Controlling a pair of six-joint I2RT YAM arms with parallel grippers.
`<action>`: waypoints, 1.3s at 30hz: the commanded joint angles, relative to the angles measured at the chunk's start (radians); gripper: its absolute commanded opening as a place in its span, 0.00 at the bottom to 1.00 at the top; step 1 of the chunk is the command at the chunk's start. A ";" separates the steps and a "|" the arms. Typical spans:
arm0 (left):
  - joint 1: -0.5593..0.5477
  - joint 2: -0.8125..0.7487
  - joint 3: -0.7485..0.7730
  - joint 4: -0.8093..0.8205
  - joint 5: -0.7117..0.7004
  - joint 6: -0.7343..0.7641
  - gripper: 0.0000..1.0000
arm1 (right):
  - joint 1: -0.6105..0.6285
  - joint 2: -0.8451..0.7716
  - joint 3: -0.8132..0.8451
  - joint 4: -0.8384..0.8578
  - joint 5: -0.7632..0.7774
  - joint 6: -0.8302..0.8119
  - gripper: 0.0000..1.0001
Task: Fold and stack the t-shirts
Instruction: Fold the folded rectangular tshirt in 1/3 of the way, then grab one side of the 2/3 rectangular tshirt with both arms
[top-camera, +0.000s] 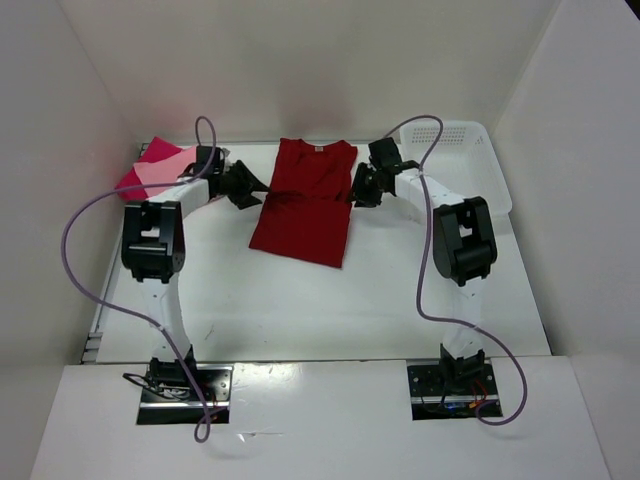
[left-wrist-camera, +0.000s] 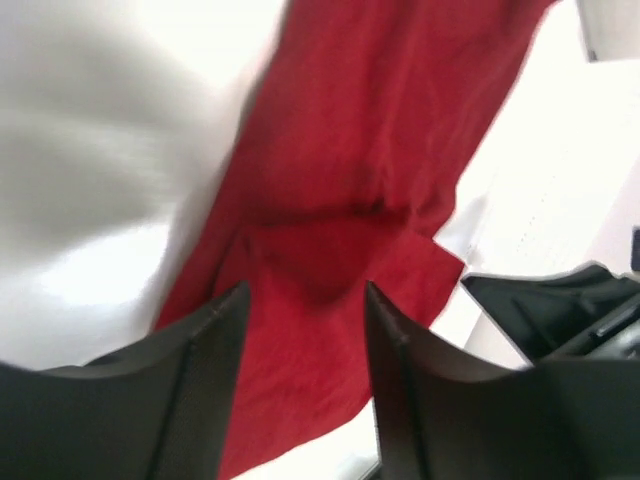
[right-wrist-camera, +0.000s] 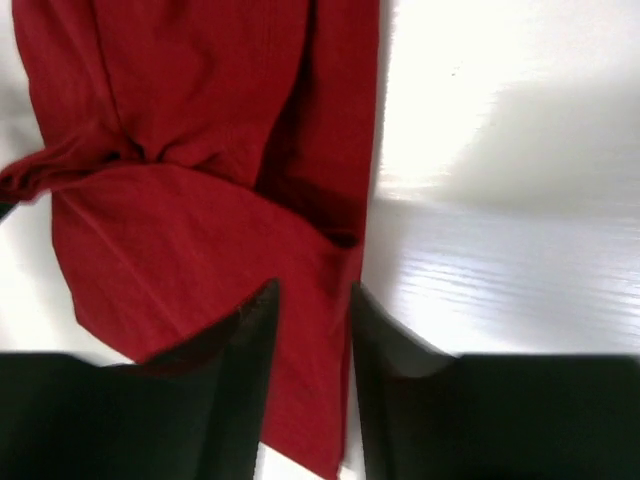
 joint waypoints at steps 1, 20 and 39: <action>0.059 -0.171 -0.157 0.046 0.015 0.076 0.59 | -0.007 -0.143 -0.025 0.009 0.008 -0.015 0.44; 0.017 -0.214 -0.518 0.017 -0.048 0.231 0.05 | 0.162 -0.283 -0.500 0.159 -0.045 0.070 0.52; -0.052 -0.501 -0.845 -0.007 -0.088 0.105 0.20 | 0.173 -0.402 -0.760 0.201 -0.025 0.126 0.53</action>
